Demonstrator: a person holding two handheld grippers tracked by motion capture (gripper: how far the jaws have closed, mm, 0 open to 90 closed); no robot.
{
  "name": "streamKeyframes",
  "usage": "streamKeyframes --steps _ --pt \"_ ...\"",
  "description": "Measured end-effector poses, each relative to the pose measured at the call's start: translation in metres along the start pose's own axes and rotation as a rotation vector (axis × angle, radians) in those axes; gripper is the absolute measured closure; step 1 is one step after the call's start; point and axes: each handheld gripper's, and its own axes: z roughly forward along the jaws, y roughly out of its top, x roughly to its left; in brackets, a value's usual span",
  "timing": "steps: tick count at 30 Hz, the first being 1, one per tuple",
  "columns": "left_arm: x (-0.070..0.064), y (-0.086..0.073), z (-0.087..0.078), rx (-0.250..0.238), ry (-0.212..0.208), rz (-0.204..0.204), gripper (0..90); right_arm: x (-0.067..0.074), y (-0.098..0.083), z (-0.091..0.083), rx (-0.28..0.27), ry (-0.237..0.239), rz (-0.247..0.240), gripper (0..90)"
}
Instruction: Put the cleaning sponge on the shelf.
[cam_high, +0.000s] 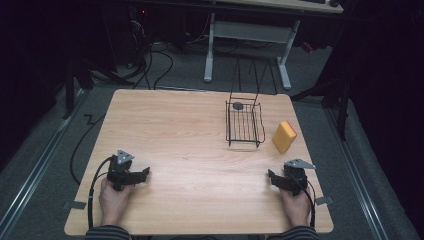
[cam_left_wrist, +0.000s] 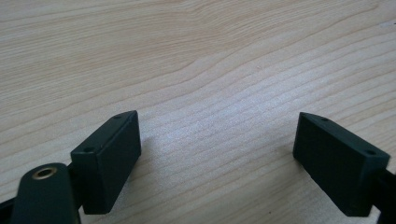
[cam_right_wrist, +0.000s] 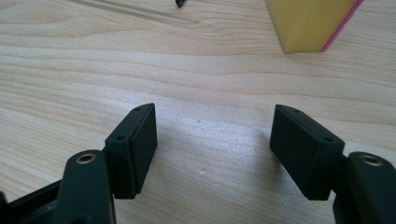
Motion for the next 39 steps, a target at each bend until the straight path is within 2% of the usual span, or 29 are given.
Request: streamKeyframes --steps 9,14,21,39 --pt "0.0000 0.0000 0.0000 0.000 0.000 0.000 15.6 0.0001 0.0001 0.0000 0.003 0.000 0.005 31.8" --pt "-0.0001 0.0000 -0.0001 0.001 0.000 0.000 15.6 0.0003 0.0004 0.0005 0.008 0.016 -0.011 26.7" --pt "0.0000 -0.0001 -0.0002 0.001 -0.001 0.001 15.6 0.0005 -0.0002 0.0000 0.013 0.035 -0.027 24.0" --pt "0.0000 -0.0001 -0.0001 -0.001 -0.001 0.000 15.6 -0.0016 -0.0023 -0.0027 0.004 0.013 -0.007 30.5"
